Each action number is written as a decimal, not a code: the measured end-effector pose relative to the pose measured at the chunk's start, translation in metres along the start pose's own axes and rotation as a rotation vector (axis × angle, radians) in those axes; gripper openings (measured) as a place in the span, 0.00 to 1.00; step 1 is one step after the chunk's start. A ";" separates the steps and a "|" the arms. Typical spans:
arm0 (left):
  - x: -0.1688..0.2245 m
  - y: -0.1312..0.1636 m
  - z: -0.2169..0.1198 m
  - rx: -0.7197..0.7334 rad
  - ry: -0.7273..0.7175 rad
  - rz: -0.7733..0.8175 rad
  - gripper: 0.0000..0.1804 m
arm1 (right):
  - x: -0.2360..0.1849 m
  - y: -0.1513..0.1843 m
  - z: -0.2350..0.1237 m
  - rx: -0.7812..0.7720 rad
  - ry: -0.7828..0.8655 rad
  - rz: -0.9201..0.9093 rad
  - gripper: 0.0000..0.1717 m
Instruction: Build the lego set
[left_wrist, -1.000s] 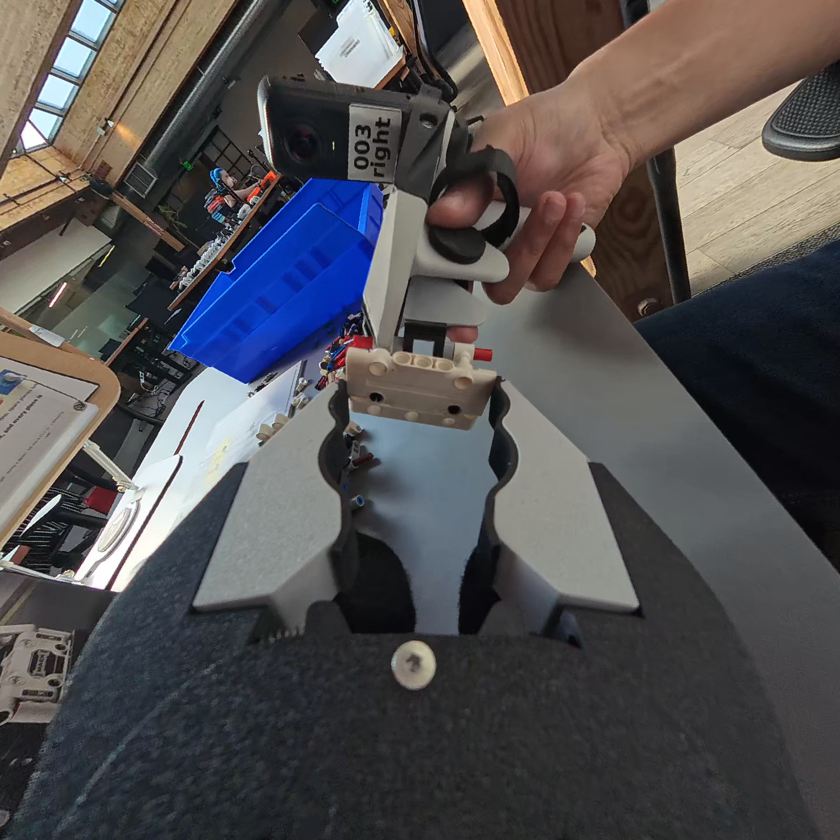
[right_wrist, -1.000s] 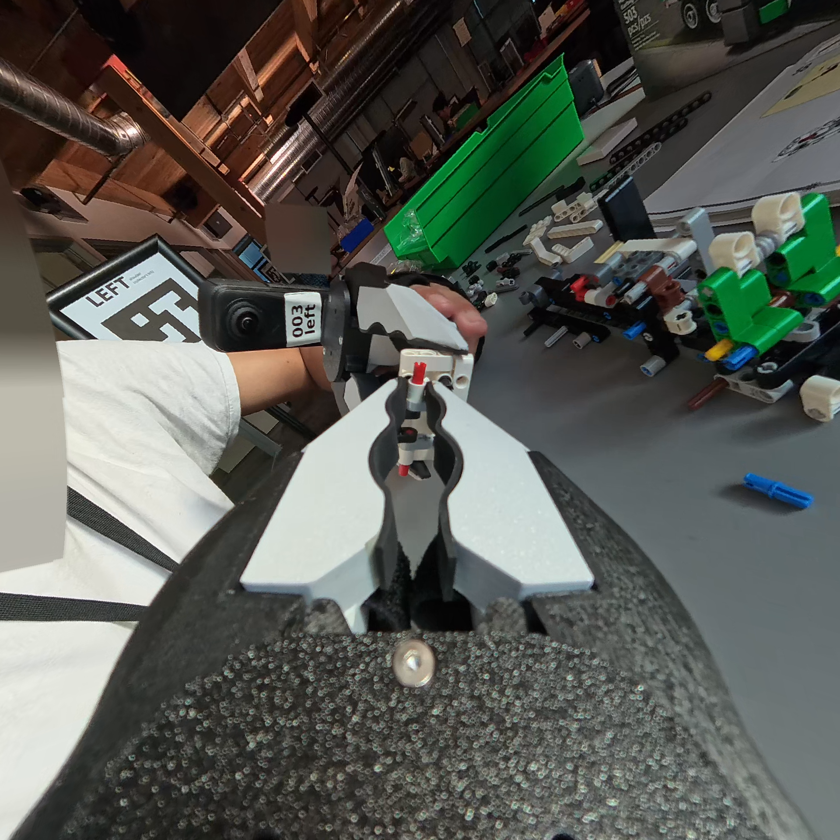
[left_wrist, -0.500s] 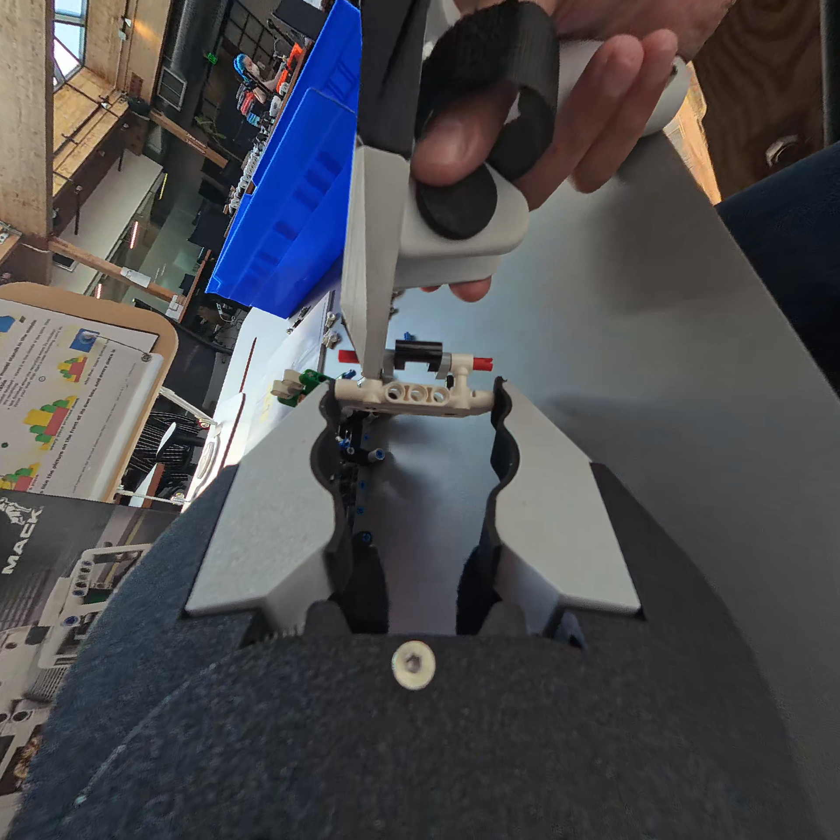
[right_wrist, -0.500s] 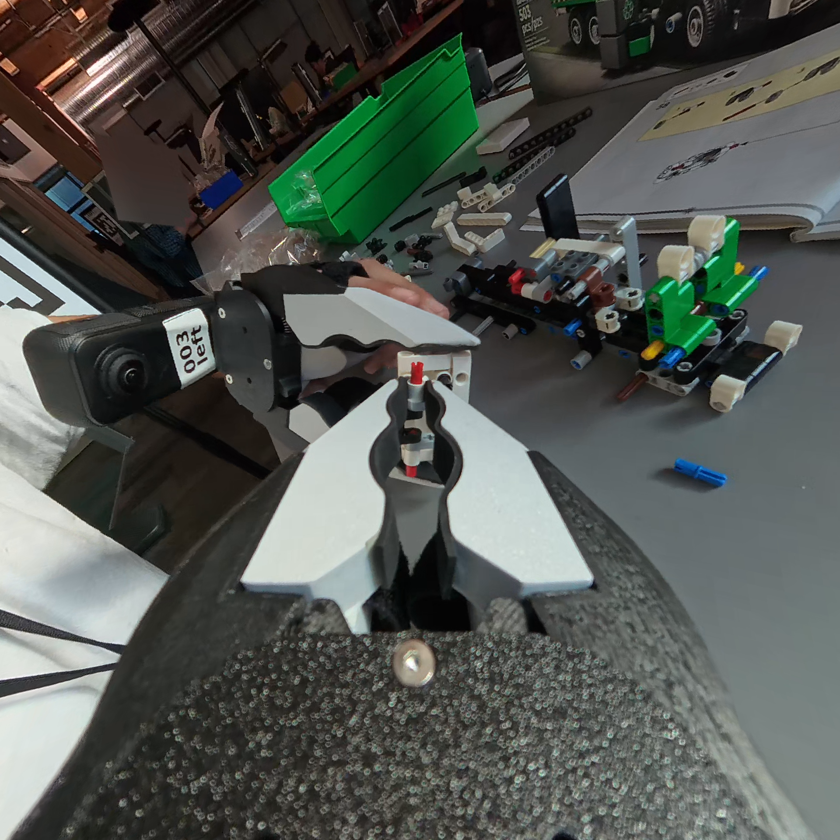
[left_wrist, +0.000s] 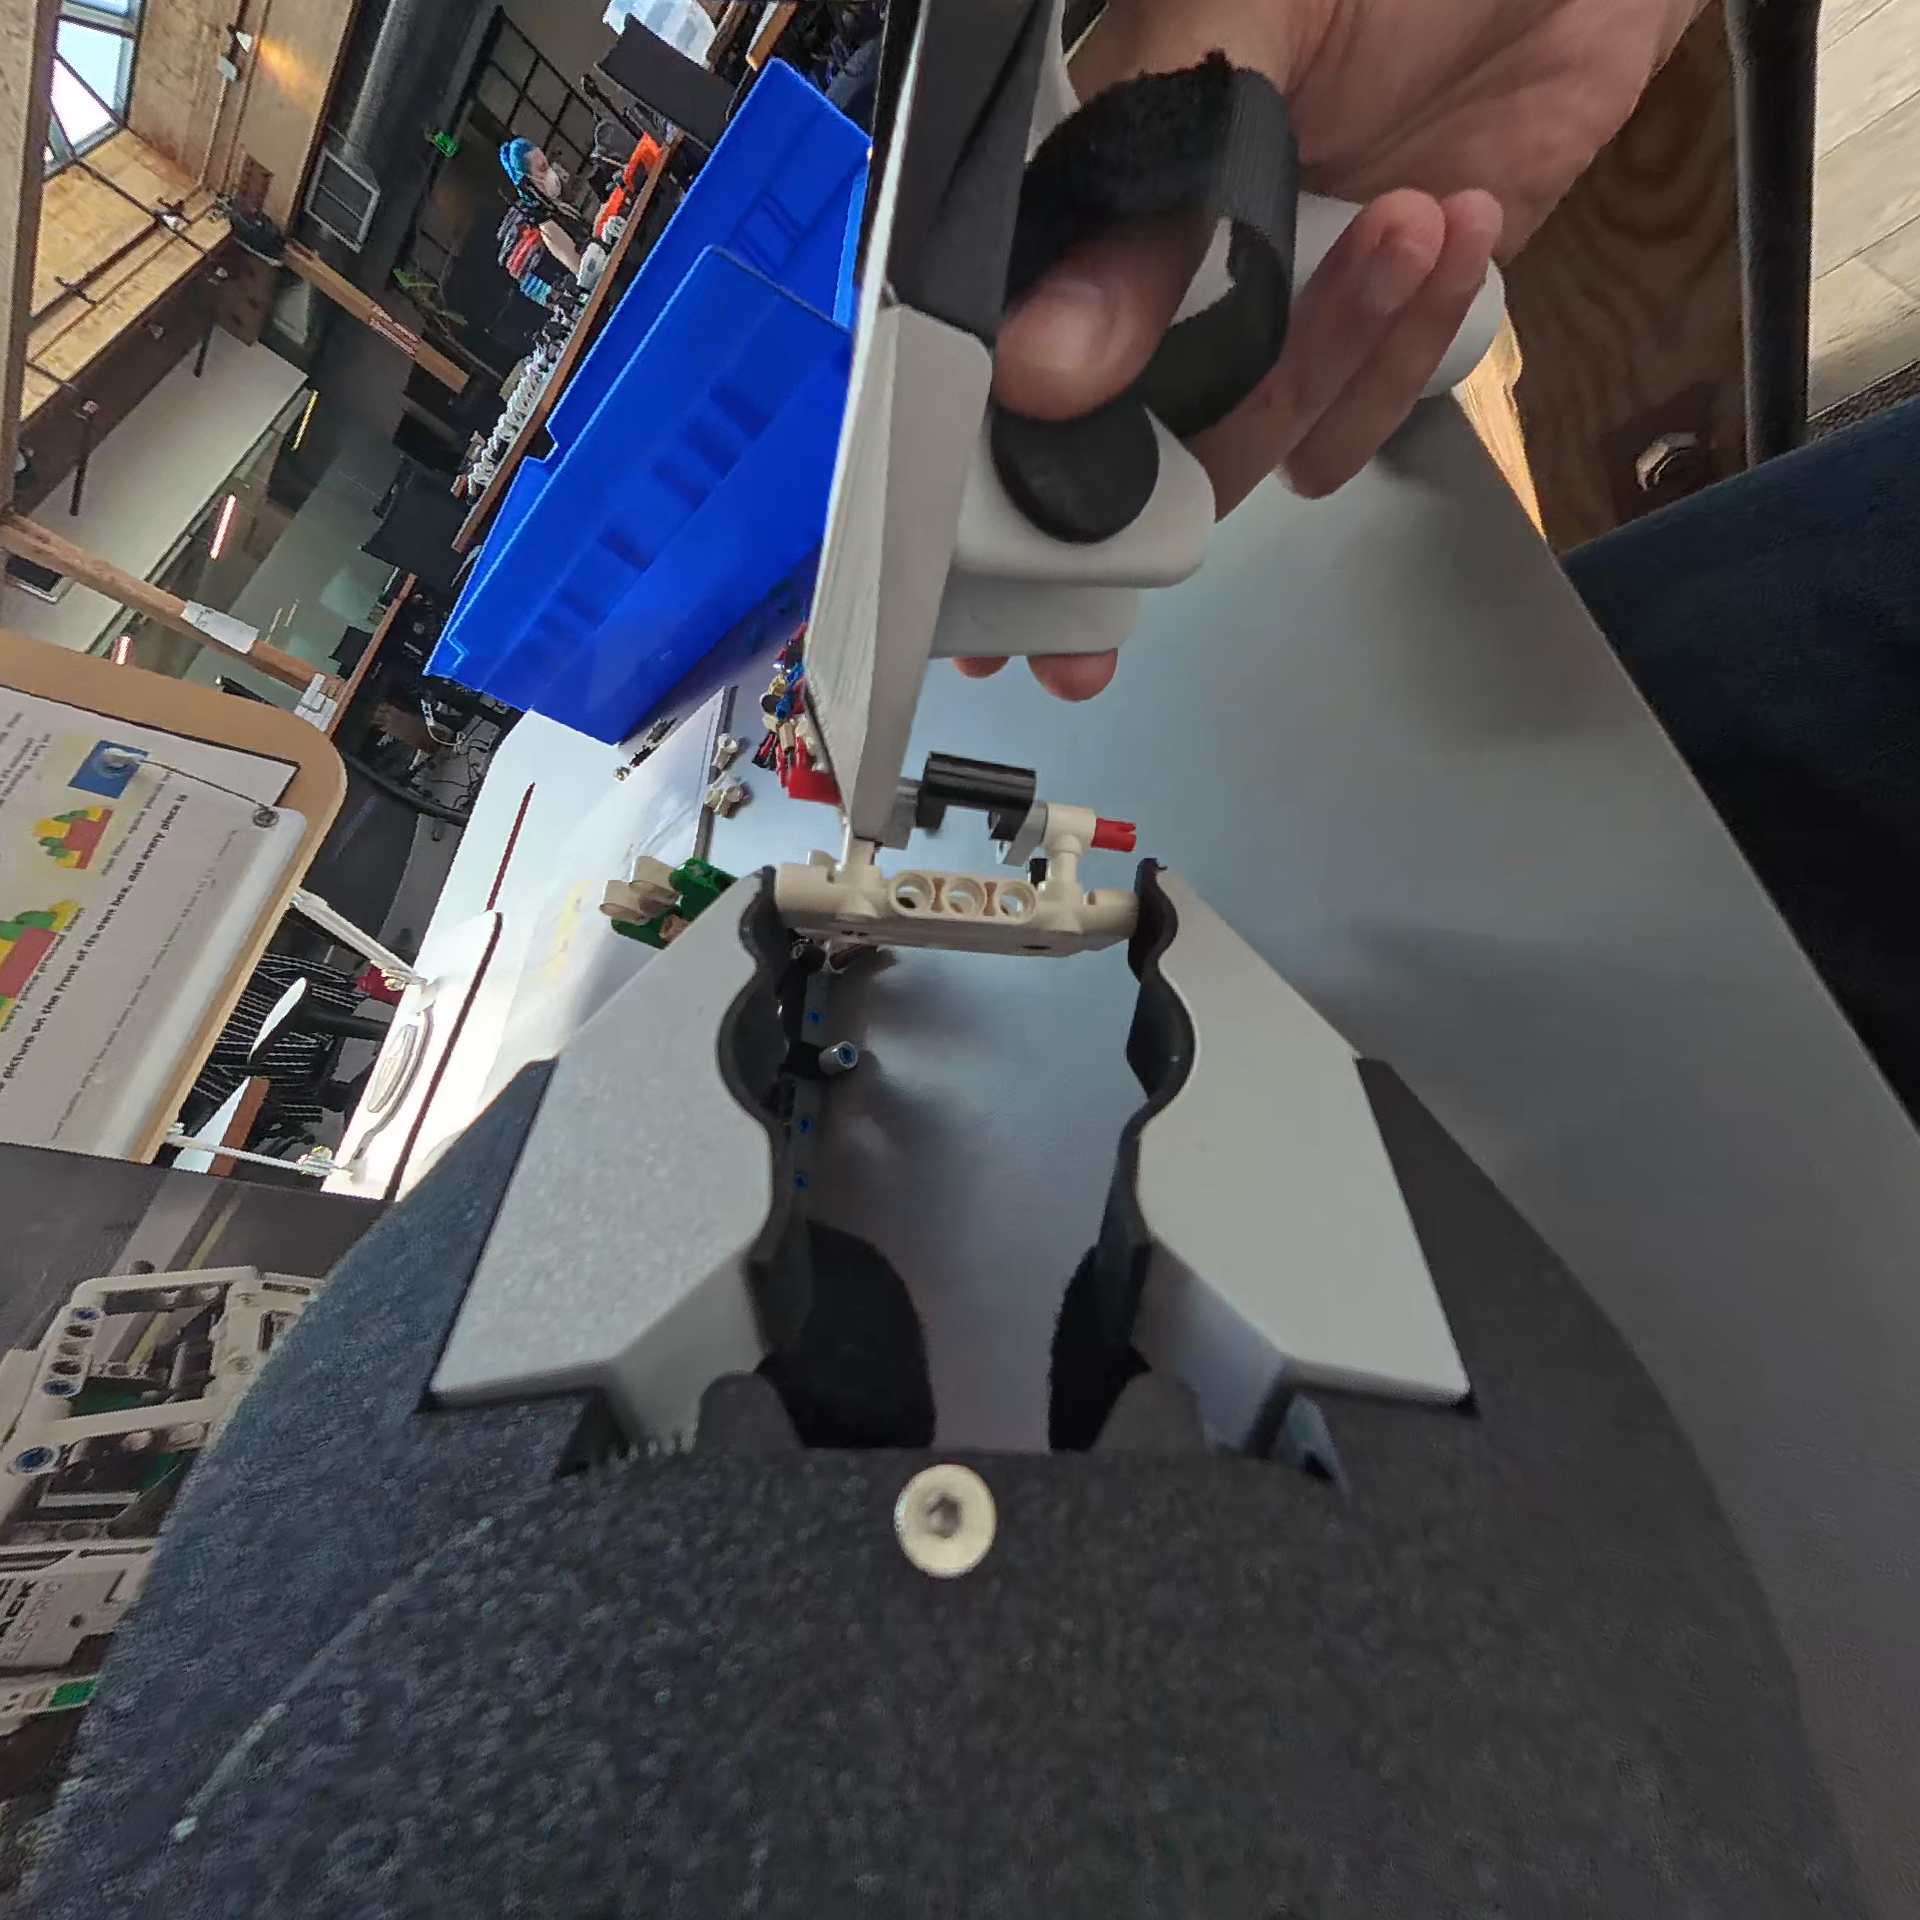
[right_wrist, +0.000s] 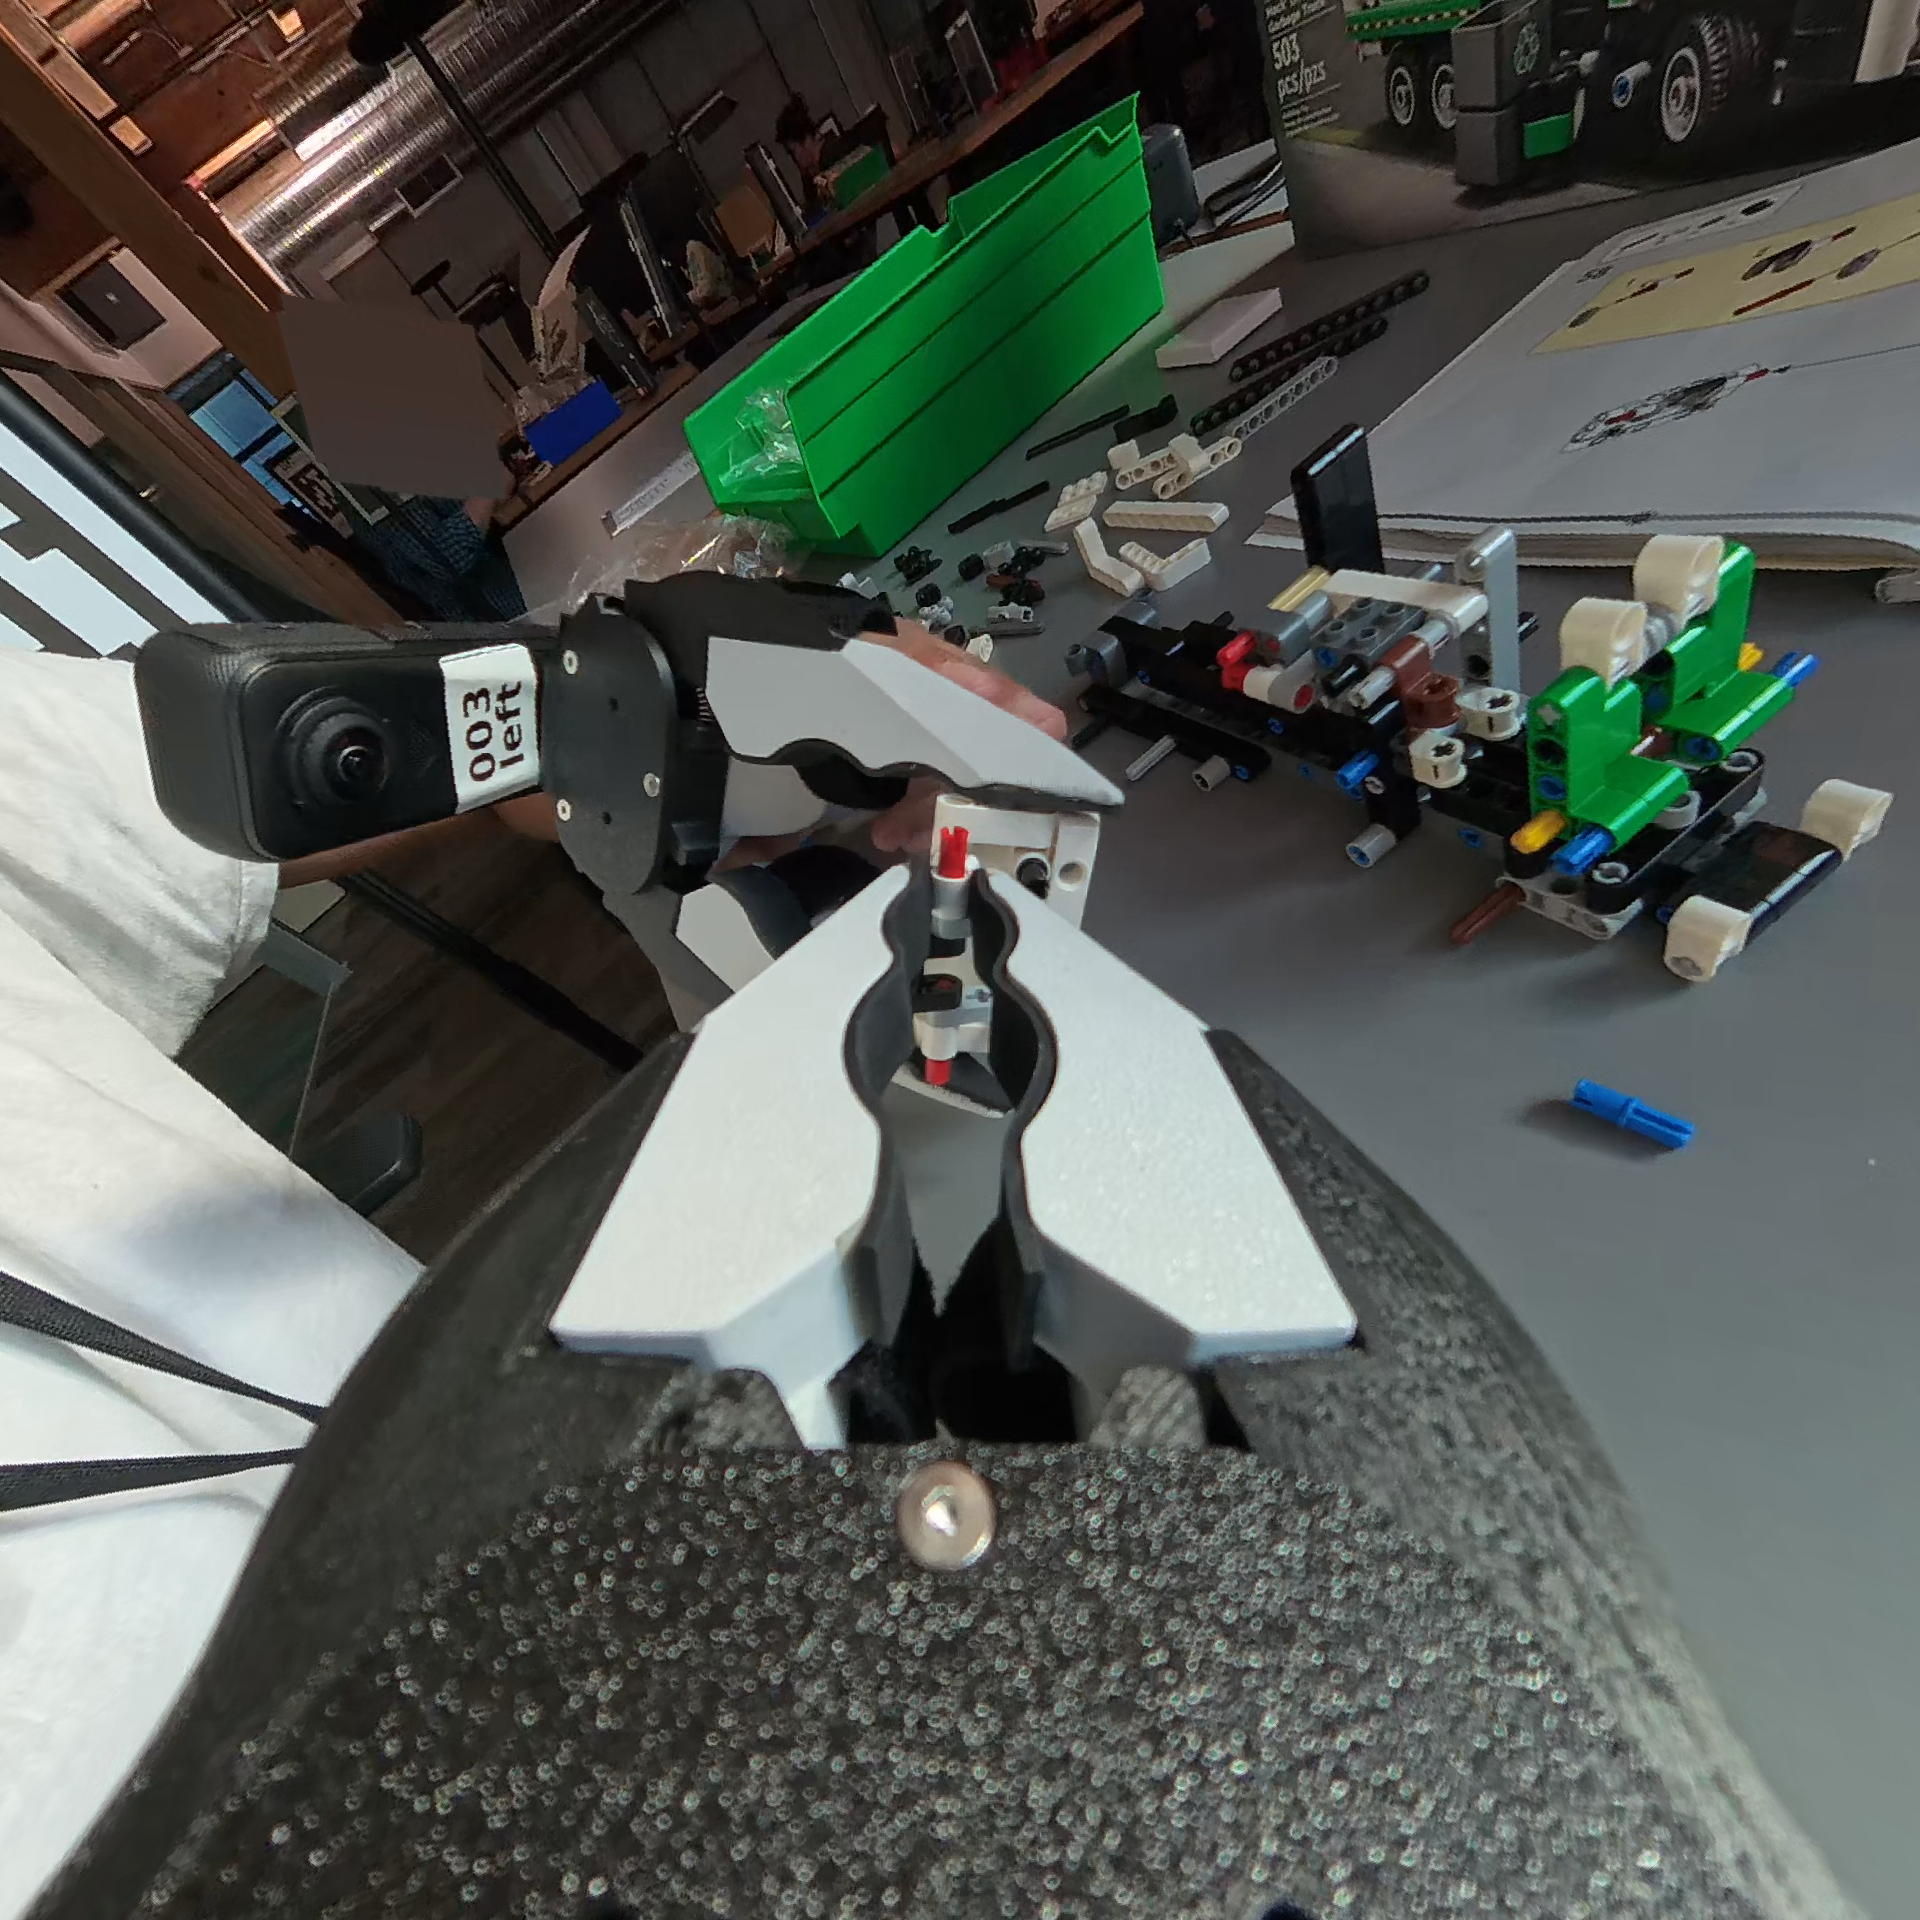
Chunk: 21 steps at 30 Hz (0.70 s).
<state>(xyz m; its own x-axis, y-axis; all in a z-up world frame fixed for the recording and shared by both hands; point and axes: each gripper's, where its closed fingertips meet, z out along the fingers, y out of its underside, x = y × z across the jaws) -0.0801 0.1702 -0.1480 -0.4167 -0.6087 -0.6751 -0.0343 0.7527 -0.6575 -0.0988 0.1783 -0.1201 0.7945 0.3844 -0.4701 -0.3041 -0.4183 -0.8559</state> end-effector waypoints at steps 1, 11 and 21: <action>0.000 -0.001 0.000 0.007 0.008 -0.006 0.35 | 0.000 0.000 0.000 -0.003 -0.007 0.007 0.03; 0.011 0.004 0.002 -0.009 0.085 -0.039 0.35 | 0.000 0.010 0.001 -0.055 -0.051 0.029 0.03; 0.012 -0.002 0.000 0.018 0.090 -0.034 0.35 | -0.005 0.009 -0.001 -0.068 -0.193 0.200 0.03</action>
<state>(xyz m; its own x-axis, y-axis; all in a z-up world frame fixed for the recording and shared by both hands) -0.0852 0.1612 -0.1543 -0.4958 -0.6082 -0.6199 -0.0335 0.7267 -0.6861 -0.1053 0.1715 -0.1251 0.6057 0.4357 -0.6658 -0.4034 -0.5531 -0.7289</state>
